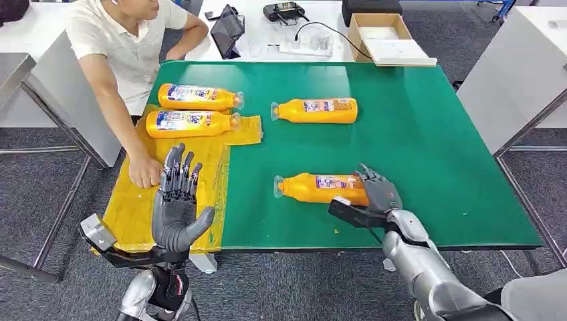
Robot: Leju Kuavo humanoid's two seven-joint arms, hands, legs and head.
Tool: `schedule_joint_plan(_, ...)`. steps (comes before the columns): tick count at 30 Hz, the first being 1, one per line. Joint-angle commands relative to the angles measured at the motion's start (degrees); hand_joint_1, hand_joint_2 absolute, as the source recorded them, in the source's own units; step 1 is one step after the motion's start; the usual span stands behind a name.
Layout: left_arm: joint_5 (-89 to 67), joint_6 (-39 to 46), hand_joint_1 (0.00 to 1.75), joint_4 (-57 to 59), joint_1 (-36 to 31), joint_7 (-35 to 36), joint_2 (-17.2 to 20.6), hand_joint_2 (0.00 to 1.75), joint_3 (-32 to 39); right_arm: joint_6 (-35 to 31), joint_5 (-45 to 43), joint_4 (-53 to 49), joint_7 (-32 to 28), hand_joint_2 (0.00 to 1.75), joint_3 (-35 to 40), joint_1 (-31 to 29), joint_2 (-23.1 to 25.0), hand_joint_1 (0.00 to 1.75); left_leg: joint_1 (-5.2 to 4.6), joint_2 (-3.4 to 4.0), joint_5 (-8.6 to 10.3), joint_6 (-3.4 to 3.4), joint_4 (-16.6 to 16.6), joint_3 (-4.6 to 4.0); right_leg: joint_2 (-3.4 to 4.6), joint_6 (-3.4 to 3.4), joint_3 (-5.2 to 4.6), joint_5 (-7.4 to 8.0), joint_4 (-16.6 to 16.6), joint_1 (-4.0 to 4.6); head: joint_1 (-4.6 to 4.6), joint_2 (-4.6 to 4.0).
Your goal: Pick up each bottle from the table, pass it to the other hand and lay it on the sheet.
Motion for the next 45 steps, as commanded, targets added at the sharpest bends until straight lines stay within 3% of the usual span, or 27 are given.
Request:
schedule_joint_plan(1,0.9,-0.6,0.0,4.3,-2.6,1.2,1.3,1.75,-1.2,4.2,-0.1,7.8,1.3,1.75,2.4,-0.8,0.4,1.68,0.07,-0.11,0.05,-0.12,-0.1,0.13,-0.17,-0.14,0.18,0.01,-0.1,0.08,0.0,-0.02)
schedule_joint_plan(3,0.1,-0.4,0.0,5.5,-3.4,1.5,1.7,1.75,-1.8,8.8,-0.4,8.6,2.1,1.75,2.7,-1.0,-0.2,1.48,0.09,-0.15,0.06,-0.13,-0.1,0.13,-0.19,-0.15,0.24,0.02,-0.1,0.1,0.0,0.0)
schedule_joint_plan(6,-0.7,0.0,0.0,7.1,-4.4,1.6,1.6,1.75,-2.1,11.3,-0.7,9.3,2.6,1.75,2.9,-0.6,-0.9,1.66,0.1,-0.22,0.07,-0.12,-0.1,0.26,-0.26,-0.14,0.38,0.01,-0.1,0.12,-0.02,0.0)
schedule_joint_plan(22,-0.7,0.1,0.0,7.2,-4.4,1.5,1.6,1.75,-2.1,11.3,-0.7,9.3,2.6,1.75,2.9,-0.6,-0.8,1.66,0.09,-0.2,0.04,-0.09,-0.1,0.51,-0.2,-0.12,0.6,0.0,-0.1,0.12,0.0,0.0)
schedule_joint_plan(23,-0.9,0.1,0.0,7.3,-4.4,1.6,1.6,1.75,-2.1,12.1,-1.3,9.2,2.4,1.75,2.5,-0.5,-0.8,1.73,0.13,-0.24,0.1,-0.15,-0.1,0.46,-0.28,-0.18,0.58,0.05,-0.2,0.16,-0.02,0.0)
schedule_joint_plan(26,-1.0,0.3,0.0,7.4,-4.3,1.5,1.7,1.75,-2.0,13.1,-4.0,8.2,-1.7,1.75,0.8,0.4,-0.8,1.73,0.11,-0.24,0.07,-0.12,-0.1,0.53,-0.26,-0.15,0.64,0.01,-0.2,0.14,0.0,0.0)
schedule_joint_plan(29,-0.5,2.6,0.0,6.6,-3.2,1.7,1.5,1.75,-1.2,10.2,-12.0,3.7,-13.5,1.75,-4.0,3.1,0.7,1.75,0.12,-0.24,0.07,-0.12,-0.1,0.56,-0.26,-0.15,0.66,0.02,-0.2,0.15,-0.02,0.0)
schedule_joint_plan(33,-2.0,16.3,0.0,10.5,-2.5,10.7,0.9,1.75,-1.2,-1.3,-15.9,-6.5,-17.4,1.75,-5.8,8.3,3.6,1.75,0.14,0.0,0.05,-0.16,-0.2,0.57,-0.05,-0.2,0.63,0.06,-0.2,0.17,-0.02,0.0)
schedule_joint_plan(35,1.2,18.9,0.0,13.4,-2.4,11.4,1.0,1.75,-2.4,-4.0,-18.0,-13.9,-17.4,1.75,-5.1,11.4,5.1,1.75,0.06,0.01,-0.01,-0.09,-0.1,0.56,0.01,-0.12,0.63,0.01,-0.1,0.09,-0.02,-0.02)
schedule_joint_plan(36,1.7,21.4,0.0,13.4,-1.1,10.9,0.6,1.75,-3.4,-12.5,-17.8,-20.5,-21.4,1.75,-4.6,14.4,6.8,1.75,0.12,0.02,0.02,-0.17,-0.2,0.51,-0.03,-0.21,0.59,0.03,-0.2,0.15,0.0,-0.02)
schedule_joint_plan(37,-0.3,23.6,0.0,13.3,-0.6,8.3,1.2,1.75,-5.6,-13.5,-17.4,-25.2,-18.8,1.75,-2.7,16.4,7.1,1.62,0.07,0.06,-0.02,-0.11,-0.1,0.47,0.03,-0.15,0.52,0.01,-0.1,0.1,-0.04,-0.02)
schedule_joint_plan(39,-3.7,29.0,0.0,11.9,0.2,5.0,0.5,1.75,-6.9,-15.9,-16.8,-30.3,-16.5,1.75,-0.5,18.8,7.0,1.55,0.13,0.12,-0.04,-0.22,-0.2,0.34,0.03,-0.27,0.37,-0.01,-0.1,0.17,-0.02,0.0)
schedule_joint_plan(45,-4.2,31.2,0.0,9.8,0.4,5.5,1.0,1.75,-8.3,-18.1,-18.4,-30.4,-16.9,1.75,0.4,18.8,6.1,1.54,0.11,-0.23,-0.01,-0.07,0.0,-0.29,-0.11,-0.06,-0.14,-0.05,0.0,0.1,-0.02,0.0)
